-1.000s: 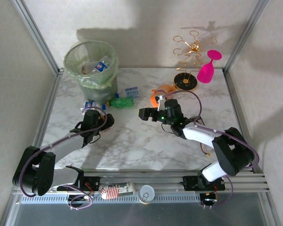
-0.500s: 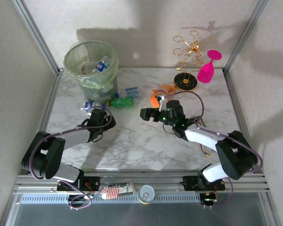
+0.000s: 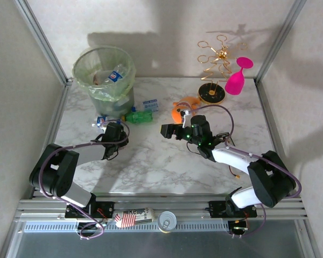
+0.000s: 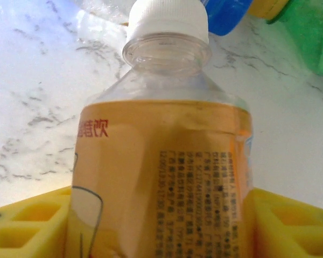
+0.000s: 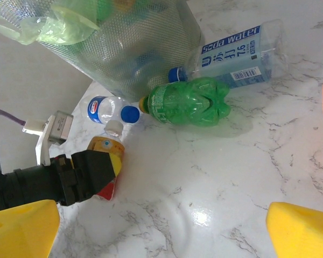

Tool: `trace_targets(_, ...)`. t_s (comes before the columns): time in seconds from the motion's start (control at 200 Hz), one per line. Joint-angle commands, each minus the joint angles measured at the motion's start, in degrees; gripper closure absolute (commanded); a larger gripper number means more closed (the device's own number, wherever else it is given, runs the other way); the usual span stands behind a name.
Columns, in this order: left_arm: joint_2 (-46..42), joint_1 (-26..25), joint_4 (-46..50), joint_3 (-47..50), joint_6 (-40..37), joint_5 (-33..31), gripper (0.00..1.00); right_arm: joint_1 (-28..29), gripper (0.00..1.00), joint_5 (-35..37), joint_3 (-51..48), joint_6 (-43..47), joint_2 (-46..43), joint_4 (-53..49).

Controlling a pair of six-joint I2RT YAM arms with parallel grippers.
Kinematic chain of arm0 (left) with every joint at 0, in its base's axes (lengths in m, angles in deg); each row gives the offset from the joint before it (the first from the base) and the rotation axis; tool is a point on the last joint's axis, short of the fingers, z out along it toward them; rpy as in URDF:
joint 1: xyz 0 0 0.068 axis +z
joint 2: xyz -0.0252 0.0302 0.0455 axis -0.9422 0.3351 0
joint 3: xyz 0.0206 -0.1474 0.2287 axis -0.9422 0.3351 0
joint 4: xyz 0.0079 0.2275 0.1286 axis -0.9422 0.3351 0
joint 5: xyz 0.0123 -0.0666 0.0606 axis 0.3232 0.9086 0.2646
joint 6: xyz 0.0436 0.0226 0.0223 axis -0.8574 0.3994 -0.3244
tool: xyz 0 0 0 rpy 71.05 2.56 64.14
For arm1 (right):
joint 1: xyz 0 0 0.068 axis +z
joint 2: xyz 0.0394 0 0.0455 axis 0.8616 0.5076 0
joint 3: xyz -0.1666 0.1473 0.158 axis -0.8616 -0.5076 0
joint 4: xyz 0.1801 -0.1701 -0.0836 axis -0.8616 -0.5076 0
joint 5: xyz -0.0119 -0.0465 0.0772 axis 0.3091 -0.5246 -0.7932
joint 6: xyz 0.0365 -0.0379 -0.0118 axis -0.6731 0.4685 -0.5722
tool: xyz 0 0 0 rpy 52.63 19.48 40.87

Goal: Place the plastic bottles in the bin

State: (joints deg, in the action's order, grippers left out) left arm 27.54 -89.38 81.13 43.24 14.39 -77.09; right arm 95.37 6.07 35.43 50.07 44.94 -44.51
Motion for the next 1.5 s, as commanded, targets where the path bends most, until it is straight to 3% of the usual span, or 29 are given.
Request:
trace_targets(0.0,-1.0,-0.9,0.2,0.2,-0.6,-0.7,0.49,0.4,0.01,0.5,-0.1,0.5,-0.5,0.8)
trace_targets(0.25,-7.4,-2.5,2.1,-1.1,-1.6,-1.8,0.54,0.4,0.01,-0.3,0.4,0.5,0.5,1.4)
trace_targets(0.521,-14.6,-7.8,5.7,-9.2,-5.4,-2.6,0.55,0.4,0.01,-0.8,0.1,0.9,0.9,2.3)
trace_targets(0.721,-14.3,-11.7,6.1,-18.7,-7.4,-0.3,0.57,0.4,0.01,-0.1,-1.1,1.3,-0.4,2.7)
trace_targets(0.931,-11.2,-11.4,5.2,-30.6,-10.6,5.3,0.57,0.4,0.01,2.1,-3.4,1.6,-3.3,2.5)
trace_targets(1.107,-5.9,-7.2,7.7,-41.8,-13.9,9.1,0.58,0.4,0.01,3.6,-5.1,1.6,-5.5,2.2)
trace_targets(1.262,-1.1,-0.6,12.8,-50.8,-17.5,8.3,0.58,0.4,0.01,4.6,-6.0,1.8,-7.2,1.7)
trace_targets(1.497,3.1,9.6,15.8,-55.1,-20.0,6.4,0.56,0.4,0.01,5.7,-6.5,1.8,-8.3,1.5)
